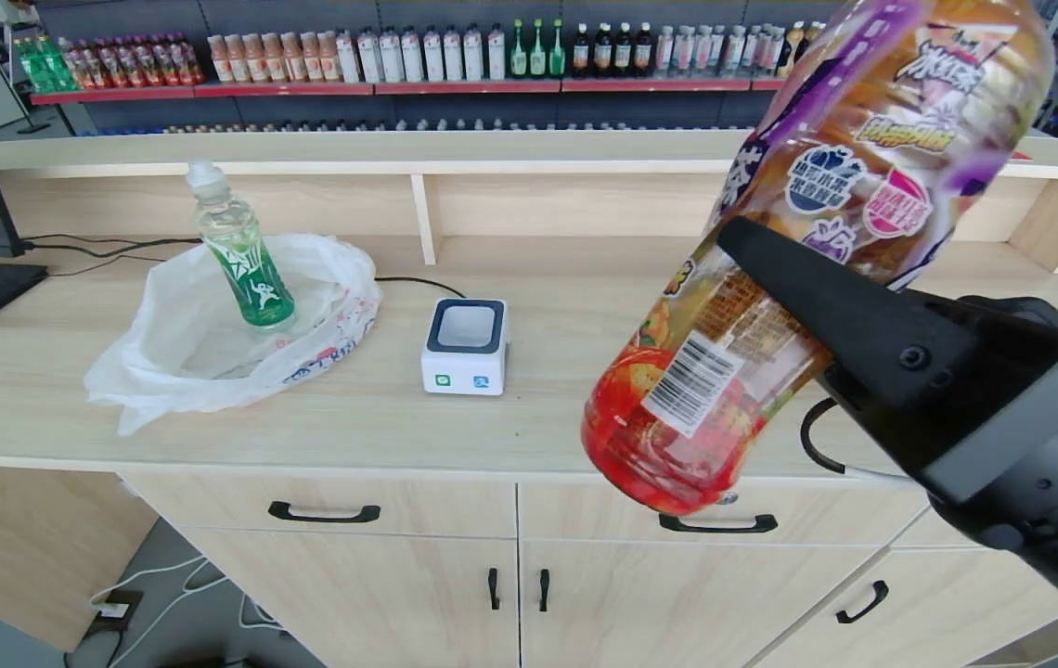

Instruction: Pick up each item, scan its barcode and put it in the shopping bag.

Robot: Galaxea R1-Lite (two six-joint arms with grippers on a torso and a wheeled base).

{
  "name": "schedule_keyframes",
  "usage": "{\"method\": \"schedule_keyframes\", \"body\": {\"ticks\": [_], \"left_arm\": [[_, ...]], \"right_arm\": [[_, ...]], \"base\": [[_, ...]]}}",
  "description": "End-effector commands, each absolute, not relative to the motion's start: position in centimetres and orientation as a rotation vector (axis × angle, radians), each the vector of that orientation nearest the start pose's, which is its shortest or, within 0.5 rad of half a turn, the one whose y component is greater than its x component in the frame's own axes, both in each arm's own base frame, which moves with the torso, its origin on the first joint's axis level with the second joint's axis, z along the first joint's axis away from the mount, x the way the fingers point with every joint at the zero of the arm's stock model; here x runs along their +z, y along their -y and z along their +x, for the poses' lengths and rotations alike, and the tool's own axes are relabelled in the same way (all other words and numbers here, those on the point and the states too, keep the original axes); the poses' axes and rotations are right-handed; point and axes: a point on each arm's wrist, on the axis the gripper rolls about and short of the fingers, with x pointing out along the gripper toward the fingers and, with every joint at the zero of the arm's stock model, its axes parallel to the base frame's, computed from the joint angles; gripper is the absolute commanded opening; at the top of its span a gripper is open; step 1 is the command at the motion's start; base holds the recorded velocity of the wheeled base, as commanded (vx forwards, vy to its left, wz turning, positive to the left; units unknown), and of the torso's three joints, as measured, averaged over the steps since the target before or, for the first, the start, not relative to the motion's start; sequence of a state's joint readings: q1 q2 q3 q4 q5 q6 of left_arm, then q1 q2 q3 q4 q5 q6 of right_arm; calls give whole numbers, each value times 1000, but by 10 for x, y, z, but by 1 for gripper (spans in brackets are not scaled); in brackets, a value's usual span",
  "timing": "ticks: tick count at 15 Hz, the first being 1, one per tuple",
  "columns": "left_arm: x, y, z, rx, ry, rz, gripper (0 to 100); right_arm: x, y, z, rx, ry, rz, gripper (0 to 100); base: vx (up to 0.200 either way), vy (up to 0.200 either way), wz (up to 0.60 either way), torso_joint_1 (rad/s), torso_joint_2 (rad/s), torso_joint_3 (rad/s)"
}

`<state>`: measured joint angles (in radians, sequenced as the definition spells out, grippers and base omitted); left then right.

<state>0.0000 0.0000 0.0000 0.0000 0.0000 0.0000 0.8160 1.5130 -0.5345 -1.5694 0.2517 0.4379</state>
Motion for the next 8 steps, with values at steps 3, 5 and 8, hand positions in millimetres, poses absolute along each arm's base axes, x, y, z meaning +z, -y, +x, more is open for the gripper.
{"method": "schedule_keyframes", "body": {"ticks": [3,5,8], "left_arm": [[76,0,-23,2,-2,0,100],[75,0,-23,0,0,0,100],[76,0,-23,0,2,0,100]], "right_arm": [[263,-167,138,1203,390,585,0],[267,-171,133,1234,399,595,0],[268,-175,127,1264,397,600,0]], "base": [[0,0,0,0,0,0],[0,0,0,0,0,0],[0,0,0,0,0,0]]}}
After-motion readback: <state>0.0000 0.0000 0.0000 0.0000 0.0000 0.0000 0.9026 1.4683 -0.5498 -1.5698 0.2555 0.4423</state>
